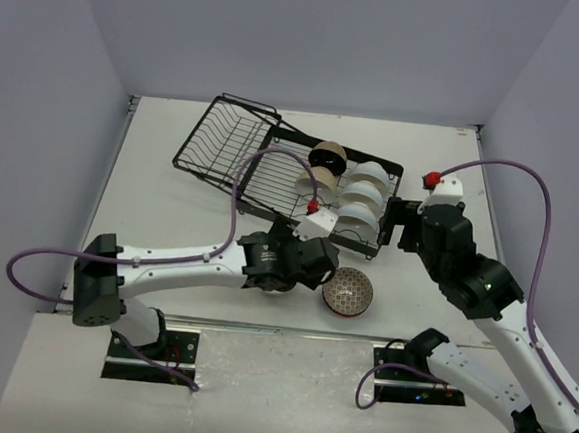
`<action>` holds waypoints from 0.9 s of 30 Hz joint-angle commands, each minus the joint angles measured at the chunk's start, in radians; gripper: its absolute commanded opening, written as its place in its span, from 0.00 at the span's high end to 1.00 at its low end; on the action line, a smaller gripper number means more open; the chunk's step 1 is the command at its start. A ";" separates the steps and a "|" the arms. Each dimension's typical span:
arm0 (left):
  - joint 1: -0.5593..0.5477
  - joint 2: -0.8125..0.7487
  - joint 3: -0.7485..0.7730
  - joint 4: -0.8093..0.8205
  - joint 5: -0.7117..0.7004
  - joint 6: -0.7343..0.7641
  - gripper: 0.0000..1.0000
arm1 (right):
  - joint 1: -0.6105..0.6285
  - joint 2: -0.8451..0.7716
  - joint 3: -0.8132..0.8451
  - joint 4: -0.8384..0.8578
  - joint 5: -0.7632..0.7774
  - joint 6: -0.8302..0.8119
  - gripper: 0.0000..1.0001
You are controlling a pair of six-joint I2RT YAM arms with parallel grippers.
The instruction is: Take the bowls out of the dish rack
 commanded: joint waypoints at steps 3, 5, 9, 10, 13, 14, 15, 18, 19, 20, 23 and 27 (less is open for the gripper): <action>0.130 -0.218 0.093 -0.195 -0.227 -0.161 0.00 | -0.003 0.073 0.007 0.045 -0.015 -0.058 0.01; 0.198 -0.287 0.074 -0.197 -0.224 -0.164 0.00 | -0.003 0.097 -0.018 0.079 -0.013 -0.127 0.01; 0.264 -0.512 0.025 -0.218 -0.266 -0.144 0.00 | 0.044 0.173 -0.062 0.149 0.086 -0.291 0.01; 0.267 -0.540 0.024 -0.233 -0.274 -0.137 0.00 | 0.055 0.207 -0.082 0.164 0.123 -0.355 0.01; 0.268 -0.606 0.033 -0.313 -0.306 -0.121 0.00 | 0.118 0.250 -0.114 0.227 0.152 -0.489 0.01; 0.268 -0.617 0.022 -0.330 -0.328 -0.123 0.00 | 0.134 0.274 -0.125 0.250 0.180 -0.513 0.01; 0.268 -0.645 0.002 -0.335 -0.340 -0.118 0.00 | 0.159 0.287 -0.133 0.307 0.191 -0.566 0.01; 0.268 -0.686 -0.114 -0.263 -0.374 -0.091 0.00 | 0.170 0.366 -0.148 0.346 0.229 -0.613 0.05; 0.268 -0.692 -0.143 -0.238 -0.374 -0.083 0.00 | 0.168 0.394 -0.136 0.344 0.250 -0.616 0.08; 0.268 -0.697 -0.191 -0.199 -0.372 -0.077 0.00 | 0.170 0.449 -0.128 0.347 0.301 -0.621 0.10; 0.268 -0.705 -0.243 -0.140 -0.362 -0.060 0.00 | 0.170 0.522 -0.096 0.342 0.317 -0.619 0.19; 0.270 -0.726 -0.254 -0.117 -0.348 -0.032 0.00 | 0.170 0.626 -0.094 0.416 0.384 -0.657 0.32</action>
